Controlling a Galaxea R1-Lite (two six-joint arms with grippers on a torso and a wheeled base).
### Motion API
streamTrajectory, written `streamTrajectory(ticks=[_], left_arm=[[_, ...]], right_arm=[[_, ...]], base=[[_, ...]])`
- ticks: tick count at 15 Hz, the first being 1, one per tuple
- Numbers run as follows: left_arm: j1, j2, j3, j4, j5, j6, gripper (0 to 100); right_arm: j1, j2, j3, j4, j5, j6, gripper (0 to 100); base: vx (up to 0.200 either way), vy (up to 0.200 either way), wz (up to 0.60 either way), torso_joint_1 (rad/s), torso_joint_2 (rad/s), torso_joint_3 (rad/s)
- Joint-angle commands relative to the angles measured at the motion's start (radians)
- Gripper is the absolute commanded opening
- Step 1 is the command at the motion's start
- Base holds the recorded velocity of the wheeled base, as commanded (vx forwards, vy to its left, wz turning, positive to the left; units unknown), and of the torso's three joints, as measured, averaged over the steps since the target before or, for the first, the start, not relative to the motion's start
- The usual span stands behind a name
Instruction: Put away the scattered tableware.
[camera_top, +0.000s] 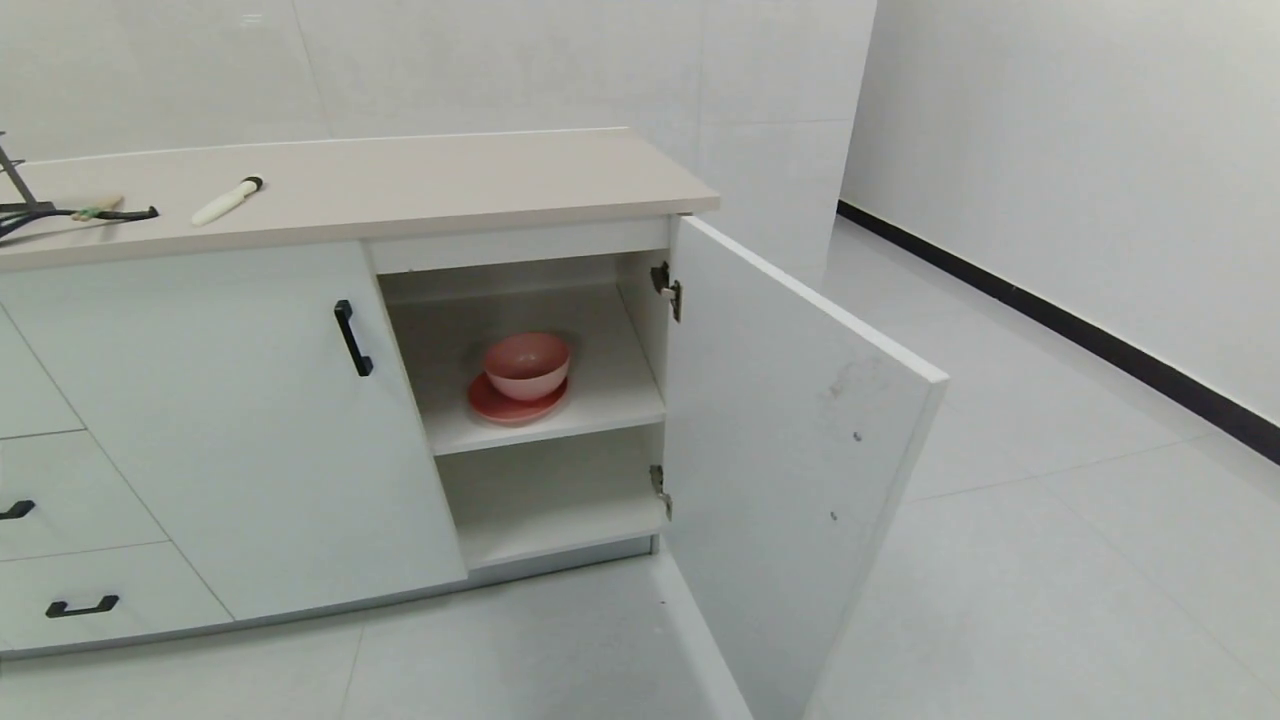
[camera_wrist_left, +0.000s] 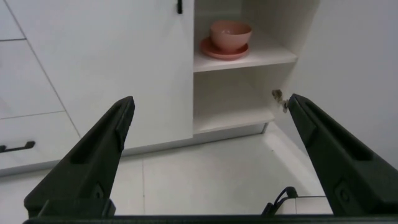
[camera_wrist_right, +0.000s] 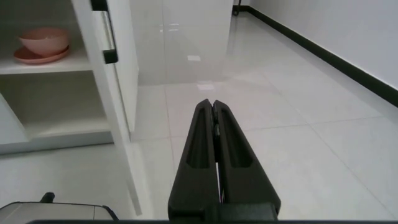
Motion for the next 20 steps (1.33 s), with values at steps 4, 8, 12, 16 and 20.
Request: streamTrajectory(ticks=[4,8,12,16,20], left_arm=[[0.0,0.0,0.0,0.0,-0.006,0.003,100],[0.0,0.0,0.0,-0.001,-0.006,0.0,100],[0.0,0.0,0.0,-0.001,-0.003,-0.003,100],[0.0,0.0,0.0,-0.001,-0.002,-0.003,100],[0.0,0.0,0.0,-0.001,0.0,-0.008,100]], right_arm=[[0.0,0.001,0.0,-0.008,0.037,-0.017,0],[-0.004,0.014,-0.058,-0.246,0.052,-0.014,0],[0.009,0.459,-0.328,-0.211,0.221,-0.086,0],[0.08,0.818,-0.495,-0.212,0.353,-0.104,0],[0.104,1.015,-0.538,-0.283,0.347,-0.166,0]], base=[[0.0,0.0,0.0,0.0,0.0,0.0],[-0.15,0.0,0.0,0.003,0.0,-0.002],[0.0,0.0,0.0,0.0,0.0,0.0],[0.0,0.0,0.0,0.0,0.0,0.0],[0.0,0.0,0.0,0.0,0.0,0.0]])
